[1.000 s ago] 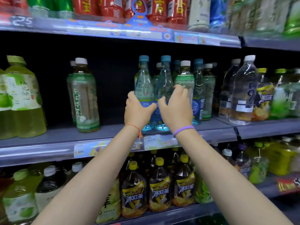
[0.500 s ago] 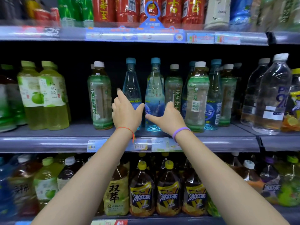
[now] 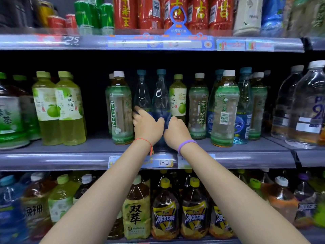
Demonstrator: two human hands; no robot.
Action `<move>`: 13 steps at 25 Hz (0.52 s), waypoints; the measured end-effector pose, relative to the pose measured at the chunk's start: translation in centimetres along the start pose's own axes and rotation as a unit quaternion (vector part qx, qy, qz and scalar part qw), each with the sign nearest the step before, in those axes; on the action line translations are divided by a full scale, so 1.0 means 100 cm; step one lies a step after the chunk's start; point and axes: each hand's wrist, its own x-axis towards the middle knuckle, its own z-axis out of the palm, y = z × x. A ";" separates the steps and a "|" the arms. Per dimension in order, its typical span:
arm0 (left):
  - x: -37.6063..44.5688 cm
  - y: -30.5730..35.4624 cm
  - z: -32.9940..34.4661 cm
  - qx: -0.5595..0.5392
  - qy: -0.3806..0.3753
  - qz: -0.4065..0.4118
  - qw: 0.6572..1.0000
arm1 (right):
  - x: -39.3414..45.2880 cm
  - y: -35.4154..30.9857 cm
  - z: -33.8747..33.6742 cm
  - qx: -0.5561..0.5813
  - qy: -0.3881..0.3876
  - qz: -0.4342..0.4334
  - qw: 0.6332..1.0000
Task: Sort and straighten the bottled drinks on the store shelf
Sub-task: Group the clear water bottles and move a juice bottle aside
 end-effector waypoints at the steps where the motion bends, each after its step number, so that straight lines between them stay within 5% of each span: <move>1: 0.001 0.000 0.001 0.020 -0.009 0.002 1.000 | 0.000 0.001 -0.002 -0.005 0.006 -0.010 1.000; 7: 0.003 0.001 0.003 0.091 -0.034 0.029 0.995 | 0.019 -0.004 -0.058 -0.012 0.191 -0.087 0.978; 9: 0.006 0.001 0.003 0.104 -0.037 0.044 0.993 | 0.040 -0.019 -0.076 -0.074 0.151 -0.095 0.981; 13: 0.013 0.003 0.004 0.157 0.017 0.122 0.980 | 0.077 -0.035 -0.075 -0.137 0.000 0.018 0.990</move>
